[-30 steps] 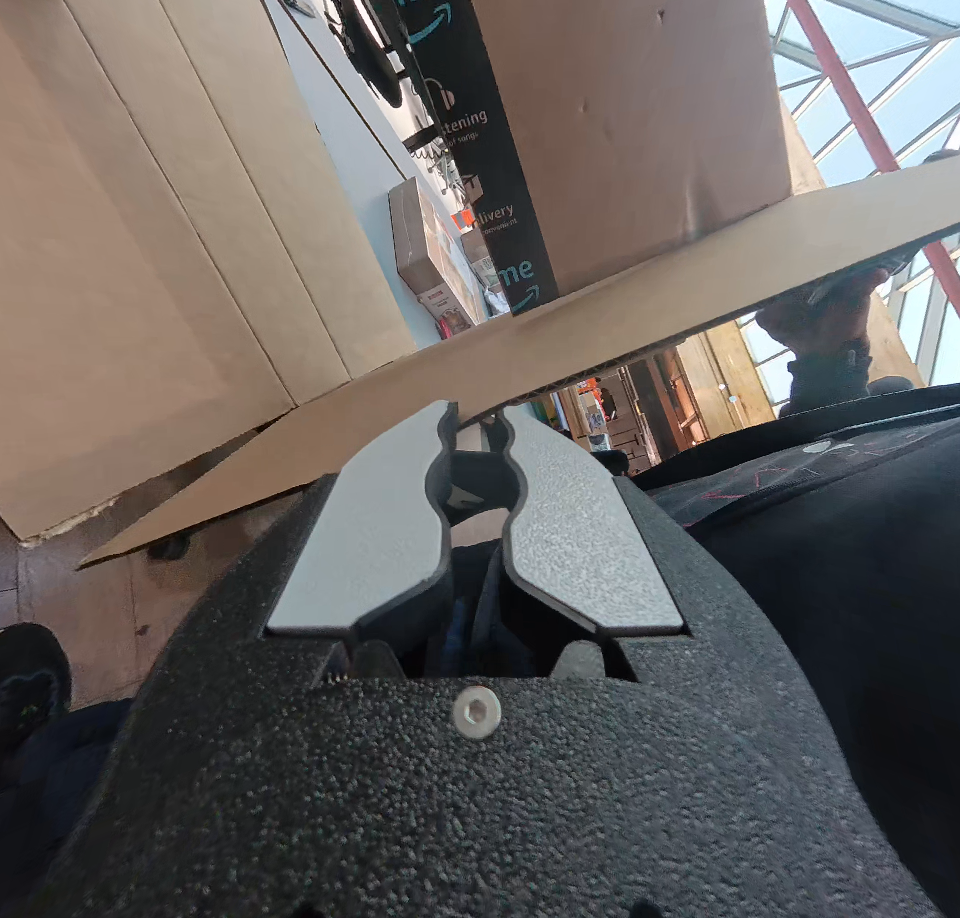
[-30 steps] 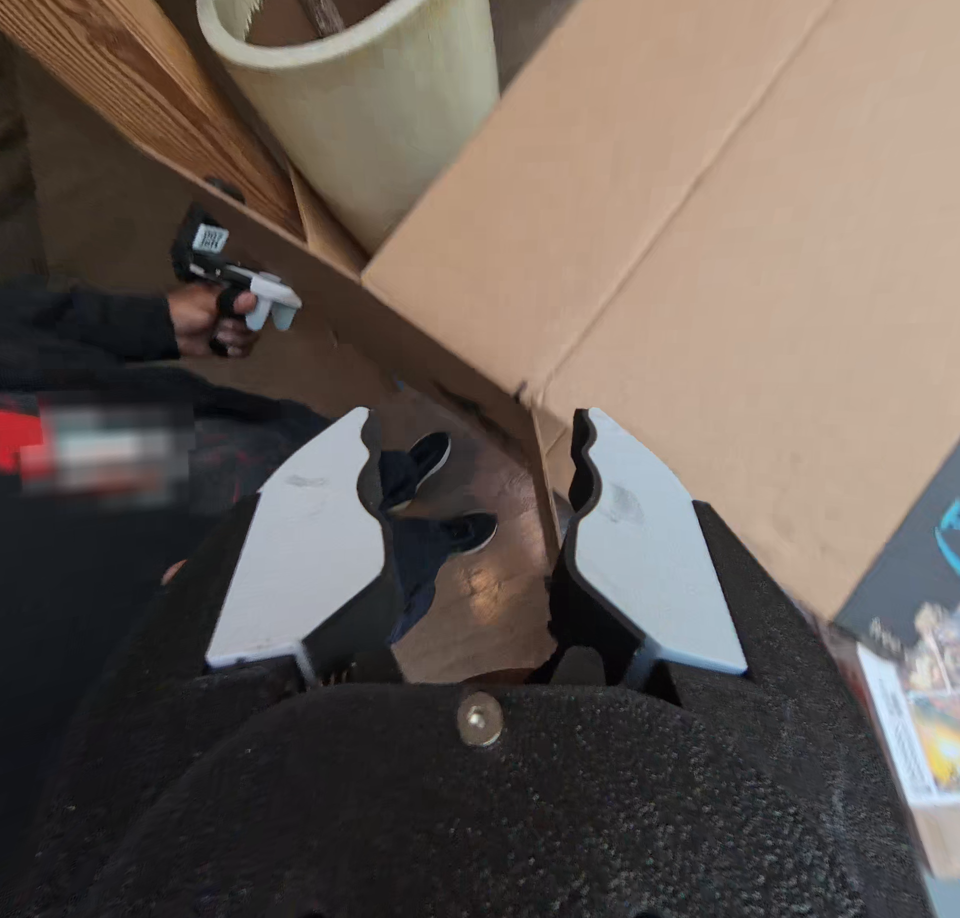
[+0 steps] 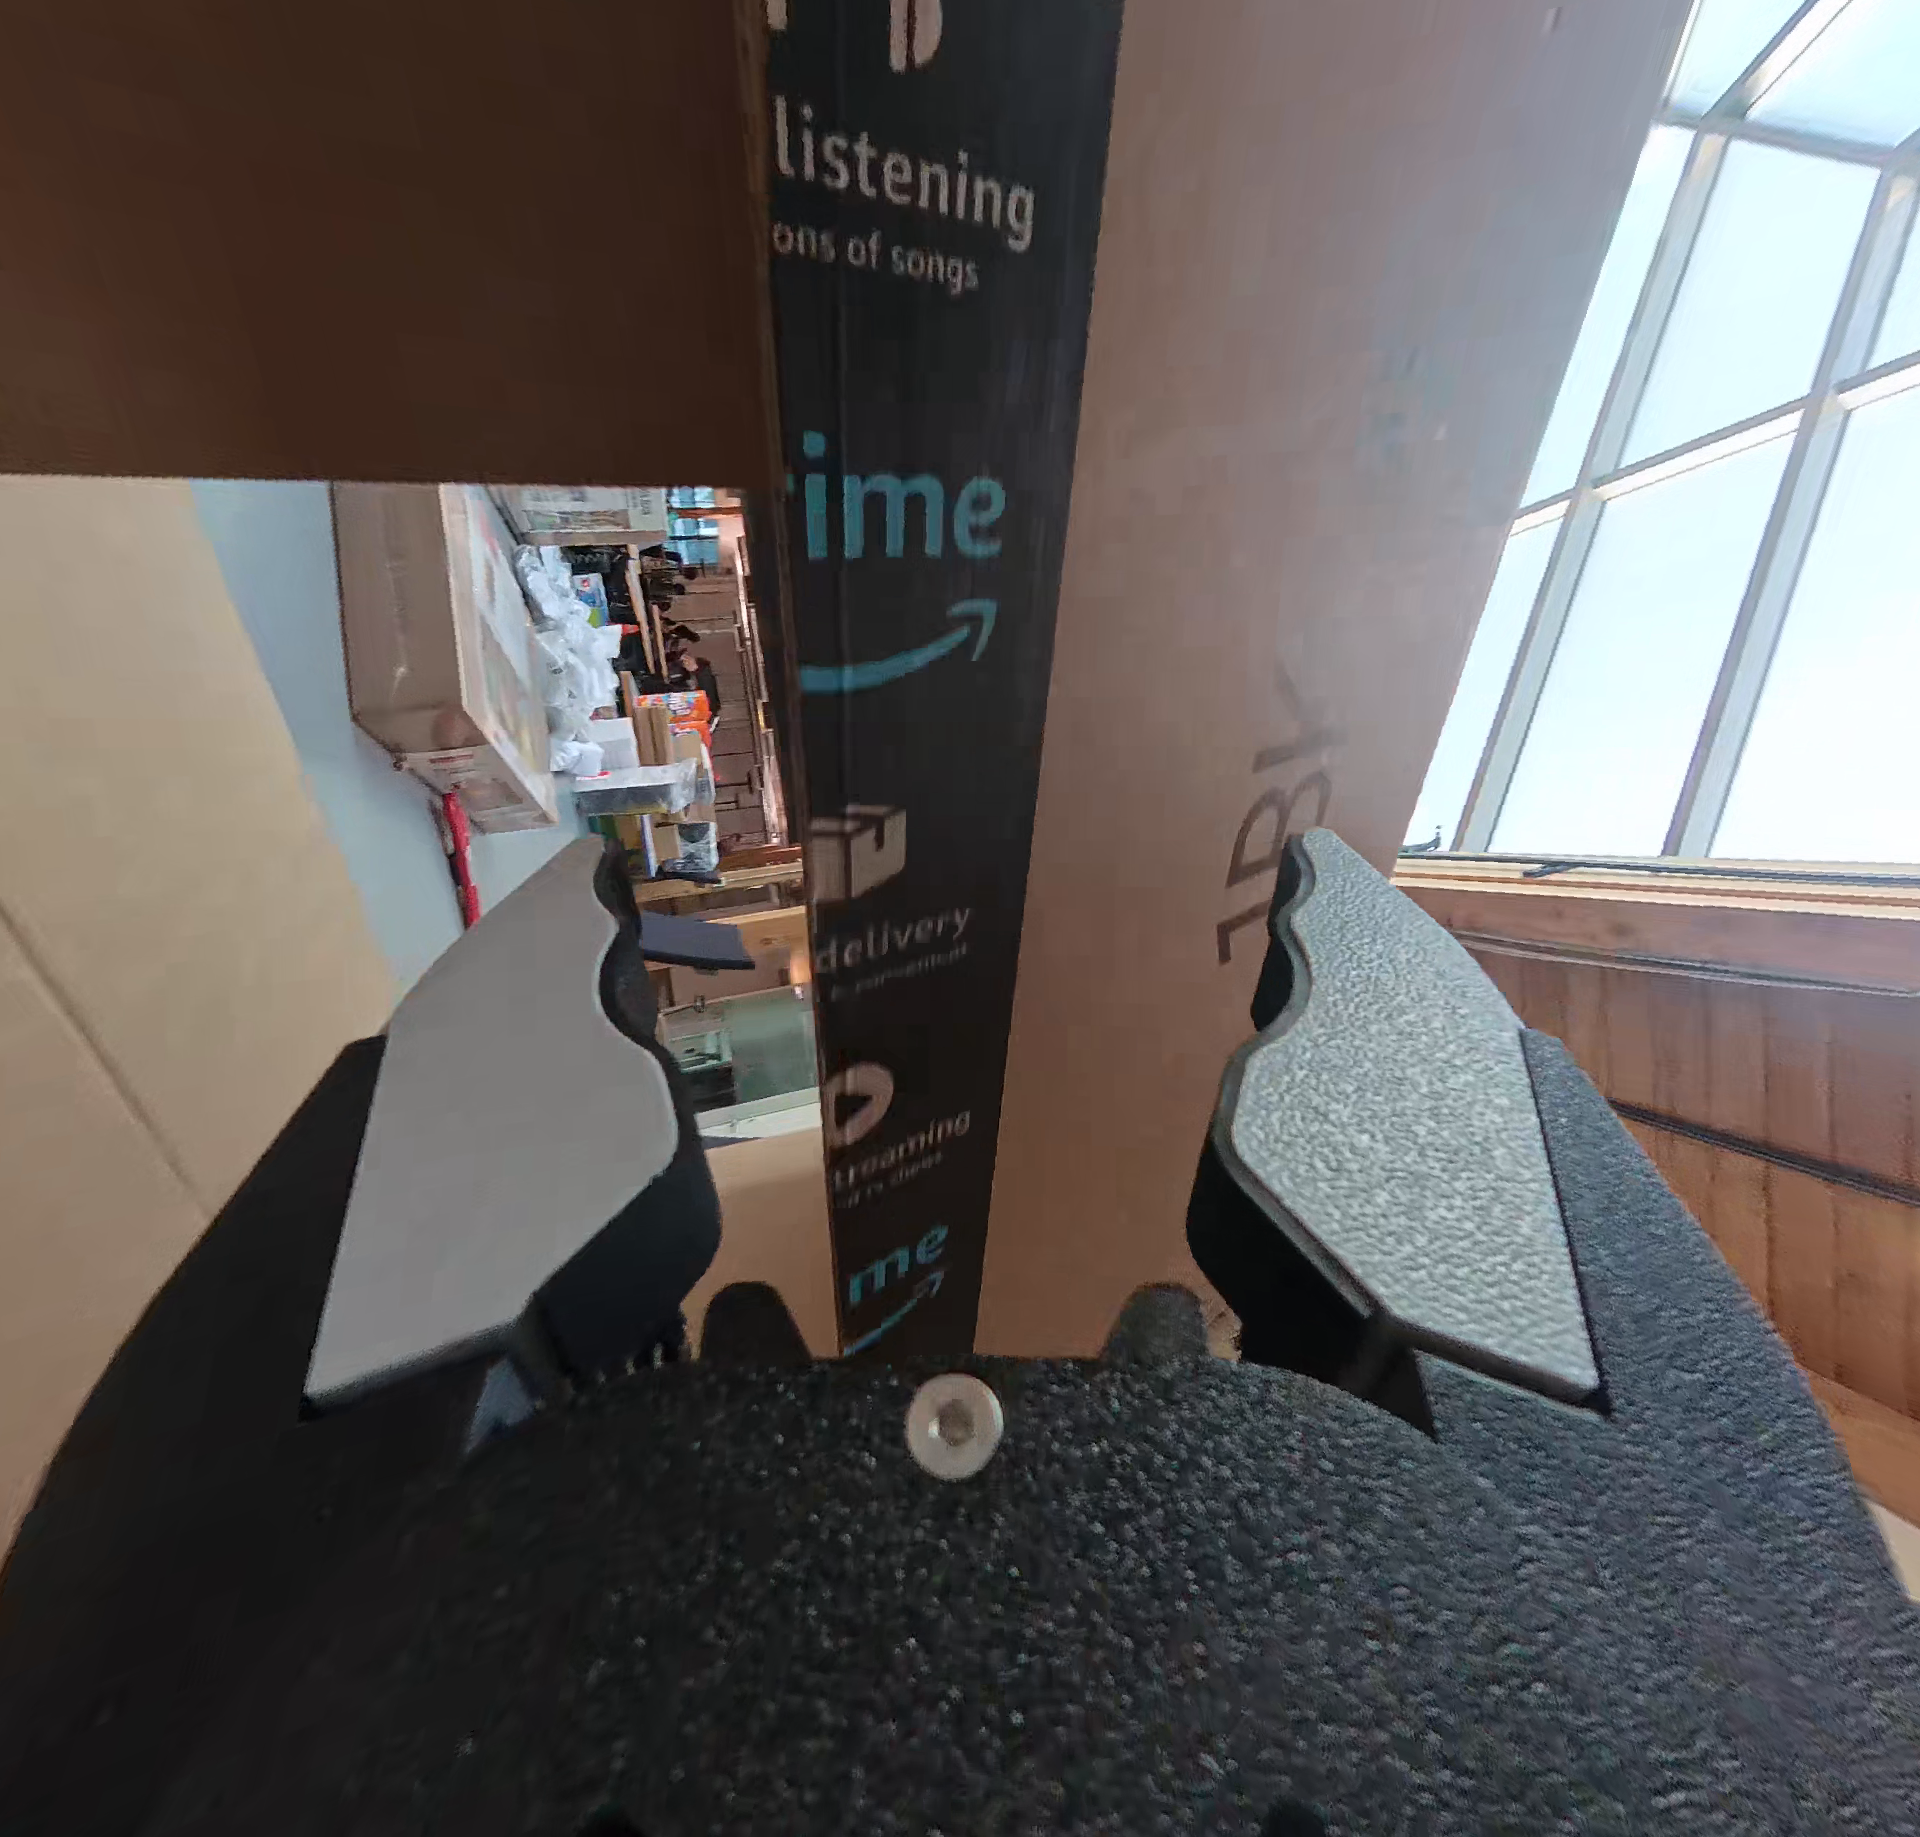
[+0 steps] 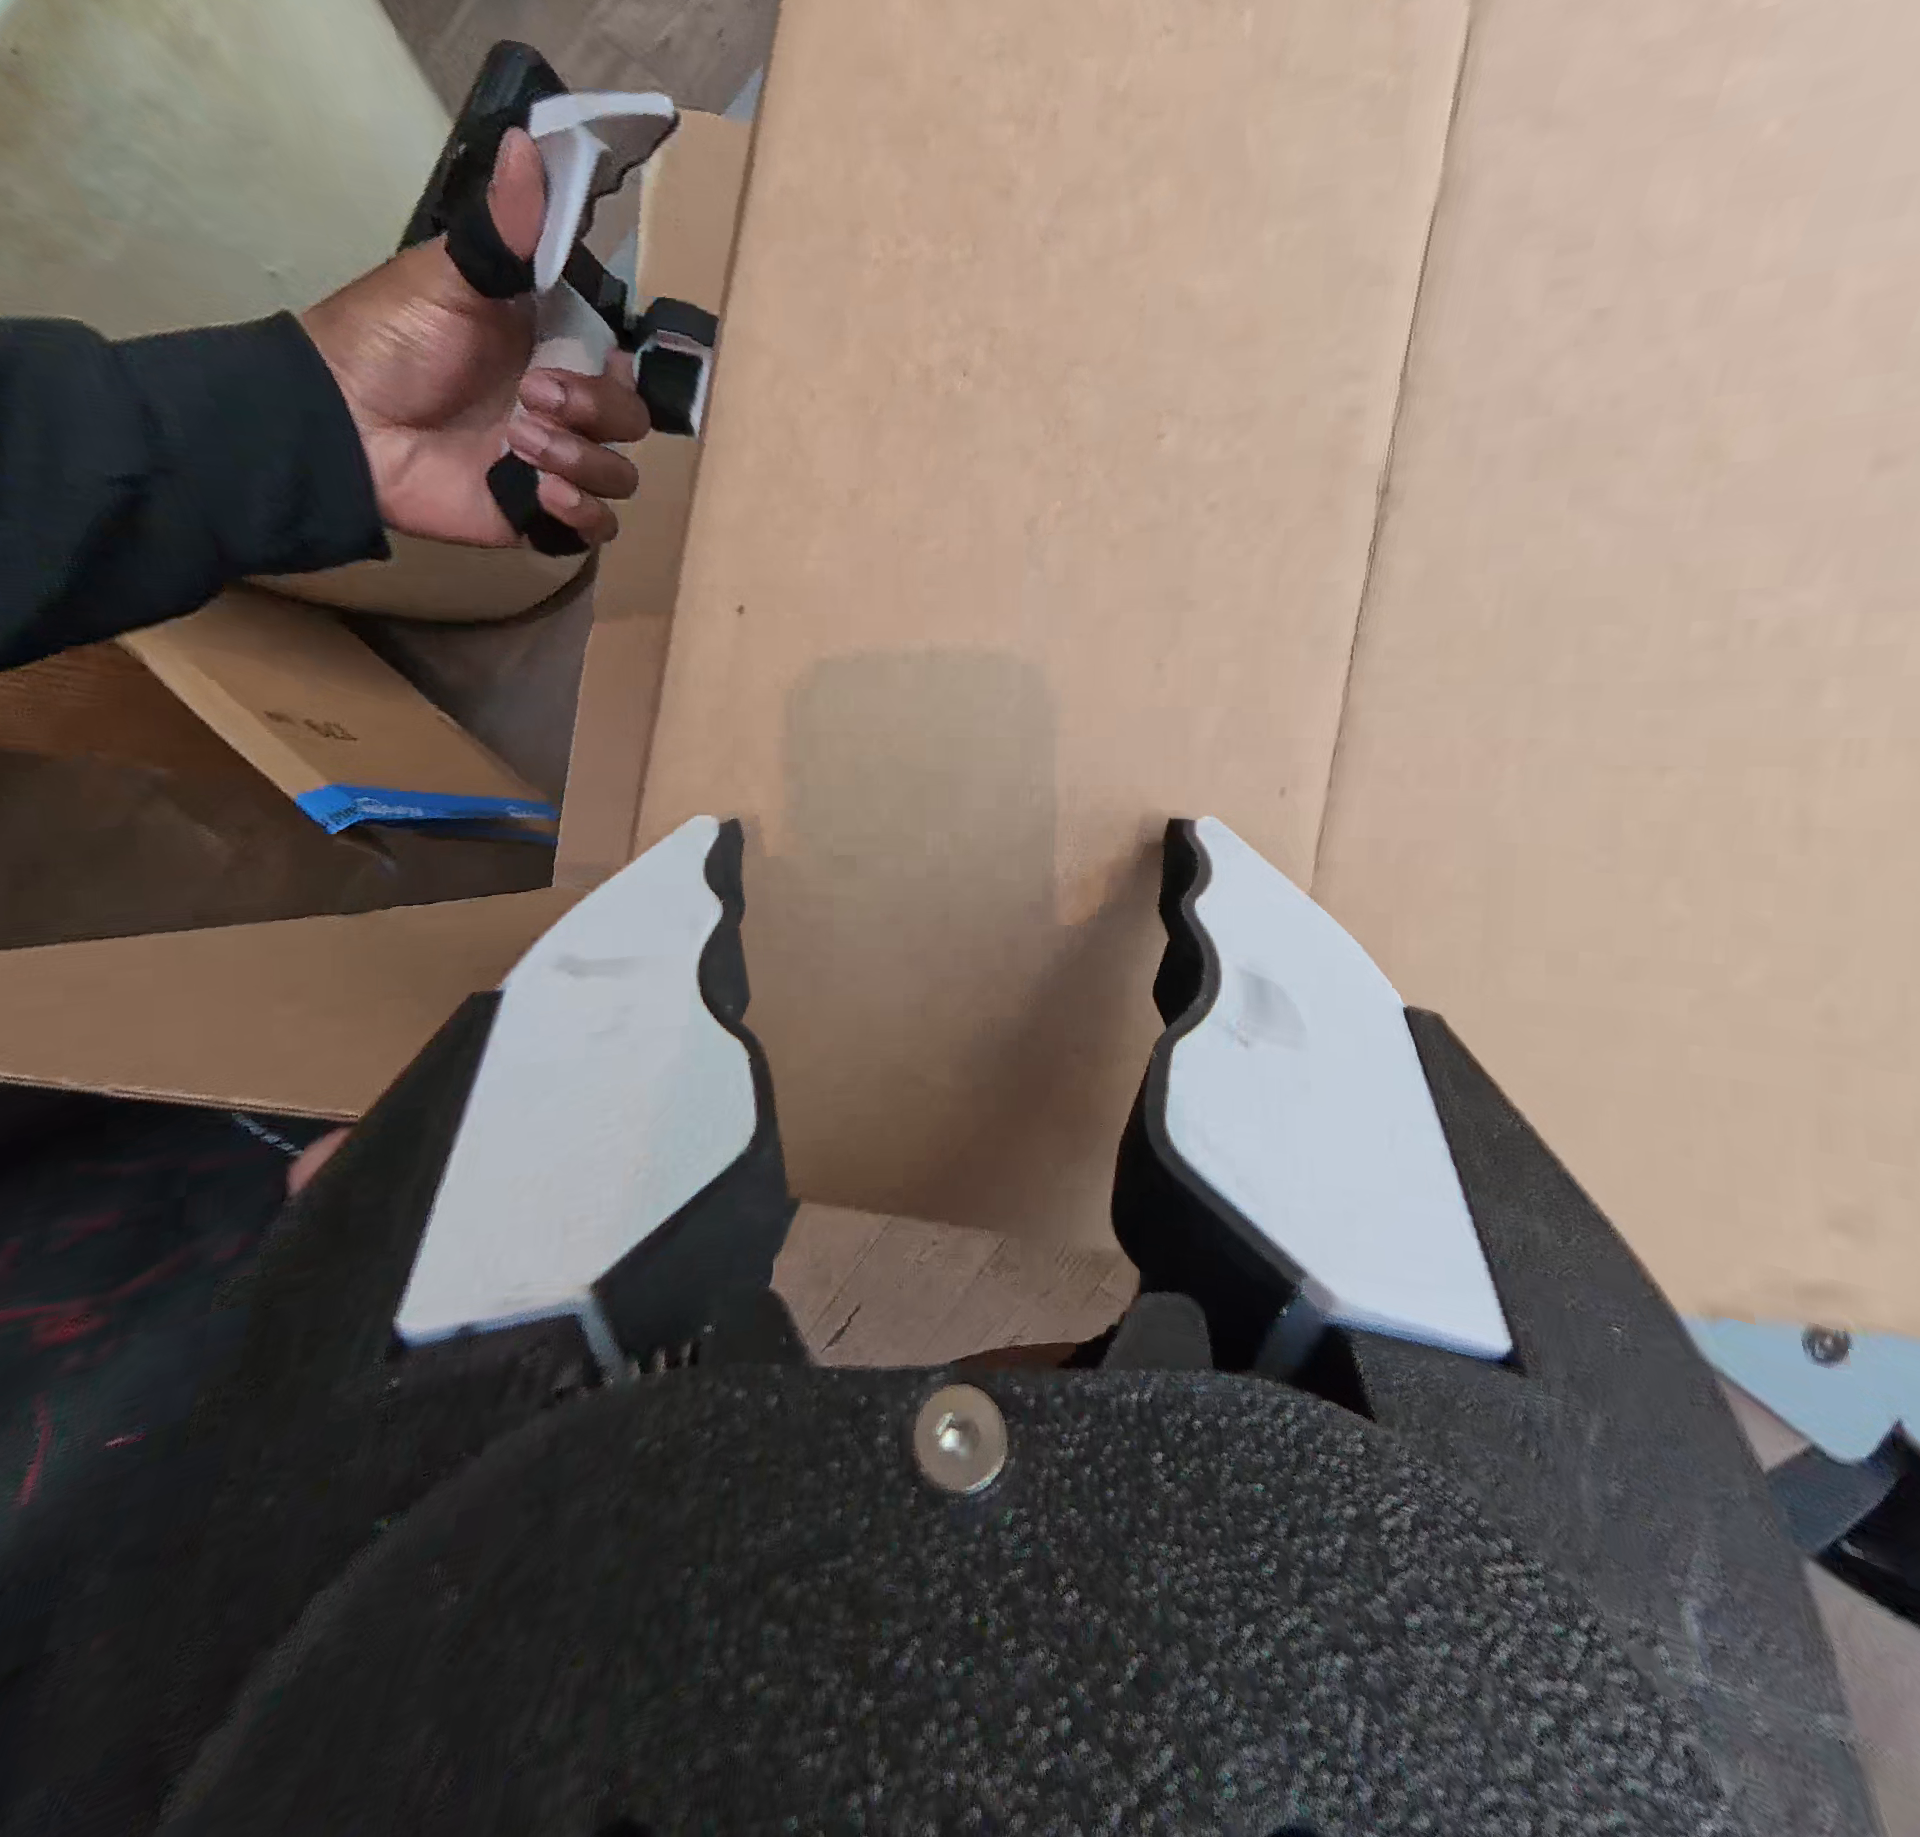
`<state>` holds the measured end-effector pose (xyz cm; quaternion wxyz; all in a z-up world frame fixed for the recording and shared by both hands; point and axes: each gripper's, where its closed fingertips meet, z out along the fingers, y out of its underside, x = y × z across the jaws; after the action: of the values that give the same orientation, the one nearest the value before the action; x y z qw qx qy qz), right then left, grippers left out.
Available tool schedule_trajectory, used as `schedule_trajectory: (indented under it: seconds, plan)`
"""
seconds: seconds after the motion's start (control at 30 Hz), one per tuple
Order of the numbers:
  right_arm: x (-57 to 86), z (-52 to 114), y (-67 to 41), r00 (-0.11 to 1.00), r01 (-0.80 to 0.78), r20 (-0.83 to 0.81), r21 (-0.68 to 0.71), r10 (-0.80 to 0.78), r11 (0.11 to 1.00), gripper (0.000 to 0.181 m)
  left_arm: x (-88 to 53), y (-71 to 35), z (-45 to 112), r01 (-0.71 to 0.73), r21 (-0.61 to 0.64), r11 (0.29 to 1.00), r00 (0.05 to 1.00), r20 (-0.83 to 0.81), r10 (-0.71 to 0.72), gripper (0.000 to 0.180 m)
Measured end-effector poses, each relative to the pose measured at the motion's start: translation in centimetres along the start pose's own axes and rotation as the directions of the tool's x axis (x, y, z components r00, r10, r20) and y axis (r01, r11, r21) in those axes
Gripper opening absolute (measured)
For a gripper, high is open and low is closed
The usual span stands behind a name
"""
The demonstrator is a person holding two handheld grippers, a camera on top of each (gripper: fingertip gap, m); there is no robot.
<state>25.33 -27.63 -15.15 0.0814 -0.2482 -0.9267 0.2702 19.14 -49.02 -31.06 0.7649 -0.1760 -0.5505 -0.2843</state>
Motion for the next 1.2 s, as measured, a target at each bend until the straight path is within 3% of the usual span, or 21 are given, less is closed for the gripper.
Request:
schedule_trajectory:
  seconds: [0.03, 0.13, 0.2, 0.27, 0.4, 0.53, 0.8, 0.93, 1.1, 1.2]
  plan:
    - [-0.2, -0.5, 0.5, 0.999, -0.027, -0.03, -0.004, 0.027, 1.0, 0.082, 0.3, -0.2, 0.8, 0.015, -0.005, 1.0, 1.0, -0.025, -0.015, 0.112]
    - [-0.9, -3.3, 2.3, 0.981, -0.077, -0.174, 0.046, 0.084, 0.996, 0.083, 1.7, -0.1, 1.7, 0.056, -0.051, 0.997, 0.993, -0.099, -0.061, 0.08]
    - [-1.1, -5.7, 3.9, 0.95, -0.157, -0.253, 0.119, 0.183, 0.98, 0.081, 2.6, 0.1, 0.8, 0.06, -0.066, 0.996, 0.987, -0.143, -0.069, 0.042]
    - [-1.2, -6.9, 5.9, 0.913, -0.277, -0.258, 0.171, 0.314, 0.946, 0.082, 4.5, 0.3, -0.6, 0.057, -0.068, 0.996, 0.968, -0.241, -0.072, 0.023]
    - [-1.8, -4.7, 7.7, 0.87, -0.467, -0.085, 0.178, 0.486, 0.866, 0.091, 8.8, 0.7, -4.0, -0.065, -0.012, 0.998, 0.939, -0.34, 0.057, 0.003]
    - [-1.7, -2.4, 5.2, 0.865, -0.498, 0.038, 0.191, 0.501, 0.846, 0.095, 12.4, 1.5, -6.7, -0.215, 0.046, 0.976, 0.945, -0.242, 0.219, 0.004]
    - [4.7, 0.8, 0.9, 0.917, -0.399, 0.04, 0.147, 0.397, 0.905, 0.116, 16.7, 5.7, -7.6, -0.264, 0.22, 0.939, 0.964, 0.018, 0.267, 0.003]
    - [7.8, 0.4, -0.6, 0.944, -0.326, -0.015, 0.101, 0.329, 0.94, 0.107, 17.6, 7.7, -6.3, -0.279, 0.294, 0.914, 0.959, 0.123, 0.254, 0.002]
    - [4.4, -4.6, -3.3, 0.952, 0.093, -0.298, 0.072, -0.068, 0.993, 0.103, 17.7, 9.2, -5.0, -0.25, 0.351, 0.902, 0.961, 0.203, 0.188, 0.002]
    - [-5.8, -4.5, -4.3, 0.916, 0.362, -0.208, 0.059, -0.343, 0.93, 0.103, 17.9, 9.8, -4.5, -0.255, 0.362, 0.897, 0.954, 0.244, 0.173, 0.002]
